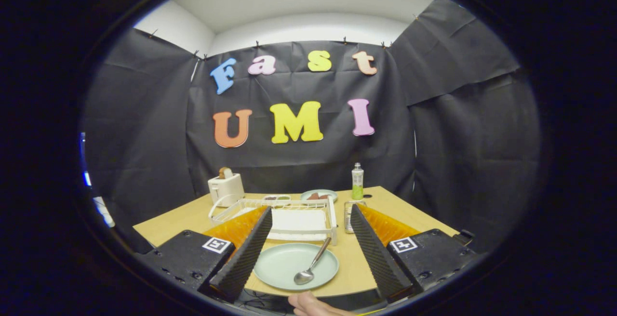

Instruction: Take the plate from the dish rack, then take the spoon from the basket and place it into the plate.

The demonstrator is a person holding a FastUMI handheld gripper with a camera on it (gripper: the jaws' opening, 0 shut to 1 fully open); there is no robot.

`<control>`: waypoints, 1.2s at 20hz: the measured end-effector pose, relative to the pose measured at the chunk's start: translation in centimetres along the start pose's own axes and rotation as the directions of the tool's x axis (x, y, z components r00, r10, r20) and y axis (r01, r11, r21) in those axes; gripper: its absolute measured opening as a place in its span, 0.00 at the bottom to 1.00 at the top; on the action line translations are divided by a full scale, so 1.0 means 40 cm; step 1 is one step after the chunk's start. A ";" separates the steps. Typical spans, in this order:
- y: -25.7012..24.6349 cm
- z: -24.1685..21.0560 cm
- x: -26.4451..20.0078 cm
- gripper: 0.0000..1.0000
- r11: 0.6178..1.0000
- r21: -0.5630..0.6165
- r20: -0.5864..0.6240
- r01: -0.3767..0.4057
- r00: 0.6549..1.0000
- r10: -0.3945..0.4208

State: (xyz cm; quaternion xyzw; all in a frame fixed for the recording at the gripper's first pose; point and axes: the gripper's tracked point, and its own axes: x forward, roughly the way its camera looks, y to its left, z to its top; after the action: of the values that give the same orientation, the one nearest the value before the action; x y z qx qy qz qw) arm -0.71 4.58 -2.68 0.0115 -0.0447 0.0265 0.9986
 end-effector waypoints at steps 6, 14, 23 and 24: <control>0.011 -0.010 0.000 1.00 1.000 0.006 -0.012 -0.016 1.000 0.016; 0.020 -0.027 0.004 1.00 0.999 -0.034 -0.013 -0.004 1.000 0.003; 0.023 -0.033 0.006 1.00 0.999 -0.045 -0.017 -0.006 1.000 0.006; 0.024 -0.034 0.005 1.00 0.999 -0.041 -0.016 -0.009 1.000 0.009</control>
State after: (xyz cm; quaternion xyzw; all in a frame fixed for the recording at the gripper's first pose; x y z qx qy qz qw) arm -0.44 5.58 -3.99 -0.0093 -0.0371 0.0302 0.9988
